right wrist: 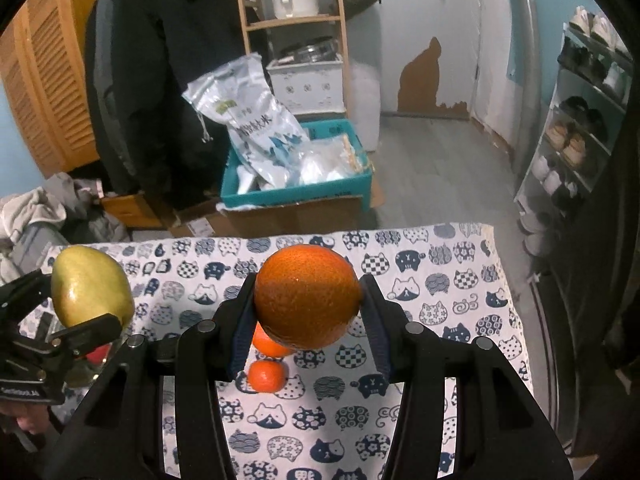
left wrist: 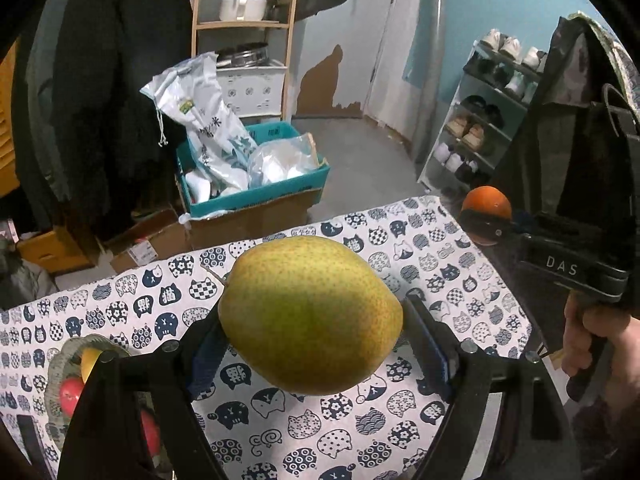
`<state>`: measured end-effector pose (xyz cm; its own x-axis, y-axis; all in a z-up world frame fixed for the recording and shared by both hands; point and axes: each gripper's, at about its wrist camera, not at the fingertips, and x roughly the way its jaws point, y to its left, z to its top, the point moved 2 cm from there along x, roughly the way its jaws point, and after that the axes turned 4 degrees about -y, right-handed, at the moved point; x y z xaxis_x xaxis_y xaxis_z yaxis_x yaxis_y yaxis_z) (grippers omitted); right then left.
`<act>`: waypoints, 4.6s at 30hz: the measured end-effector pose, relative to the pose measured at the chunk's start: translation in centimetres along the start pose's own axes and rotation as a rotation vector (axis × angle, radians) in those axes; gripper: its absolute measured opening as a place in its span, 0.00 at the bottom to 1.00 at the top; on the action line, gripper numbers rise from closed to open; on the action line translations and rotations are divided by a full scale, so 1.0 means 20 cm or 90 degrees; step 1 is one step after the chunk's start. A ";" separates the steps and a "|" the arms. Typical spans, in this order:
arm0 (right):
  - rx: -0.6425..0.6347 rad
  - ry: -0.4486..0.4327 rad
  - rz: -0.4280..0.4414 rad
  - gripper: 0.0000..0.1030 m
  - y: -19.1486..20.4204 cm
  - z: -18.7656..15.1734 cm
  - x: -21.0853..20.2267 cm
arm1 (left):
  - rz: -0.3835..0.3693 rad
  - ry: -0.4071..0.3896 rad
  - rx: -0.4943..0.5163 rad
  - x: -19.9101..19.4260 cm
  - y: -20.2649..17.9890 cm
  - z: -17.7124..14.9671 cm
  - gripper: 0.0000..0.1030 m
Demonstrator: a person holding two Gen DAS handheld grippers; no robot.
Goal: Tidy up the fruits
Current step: 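Lift the pear and orange and carry both toward the glass bowl, then lower the pear into the bowl with the left gripper while the right gripper holds the orange above it, then lower the large orange into the bowl and open the right gripper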
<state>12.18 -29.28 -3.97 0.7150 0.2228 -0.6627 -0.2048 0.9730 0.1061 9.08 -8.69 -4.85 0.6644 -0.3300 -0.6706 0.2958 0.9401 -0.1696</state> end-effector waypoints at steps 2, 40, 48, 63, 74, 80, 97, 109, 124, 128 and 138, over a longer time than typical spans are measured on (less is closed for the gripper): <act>-0.003 -0.009 0.004 0.47 0.01 0.01 -0.04 | -0.001 -0.007 -0.001 -0.03 -0.01 0.01 0.81; -0.085 0.017 0.155 0.47 0.75 0.06 0.05 | 0.105 -0.047 -0.100 -0.43 0.57 -0.25 0.81; -0.104 0.023 0.186 0.47 0.96 0.07 0.10 | 0.133 -0.048 -0.140 -0.53 0.77 -0.34 0.81; -0.150 0.062 0.216 0.47 1.26 -0.02 0.21 | 0.172 0.000 -0.207 -0.54 1.02 -0.62 0.81; -0.175 0.125 0.237 0.47 1.41 -0.19 0.35 | 0.186 0.104 -0.233 -0.32 1.08 -0.82 0.81; -0.185 0.149 0.244 0.47 1.45 -0.27 0.40 | 0.193 0.133 -0.238 -0.27 1.07 -0.88 0.81; -0.208 0.193 0.247 0.47 1.52 -0.43 0.49 | 0.200 0.216 -0.270 -0.15 1.09 -0.98 0.82; -0.204 0.198 0.245 0.47 1.52 -0.44 0.51 | 0.218 0.179 -0.260 -0.22 1.10 -0.91 0.80; -0.211 0.217 0.233 0.47 1.56 -0.41 0.70 | 0.266 0.080 -0.330 -0.38 1.31 -0.80 0.80; -0.214 0.228 0.231 0.47 1.58 -0.42 0.77 | 0.273 0.070 -0.347 -0.39 1.35 -0.81 0.80; -0.217 0.258 0.238 0.51 1.61 -0.46 0.87 | 0.272 0.082 -0.355 -0.36 1.38 -0.83 0.80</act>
<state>11.79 5.39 -18.89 0.2592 0.4375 -0.8611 -0.6394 0.7459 0.1865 1.05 21.00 -16.73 0.5471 0.0575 -0.8351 -0.3909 0.8997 -0.1941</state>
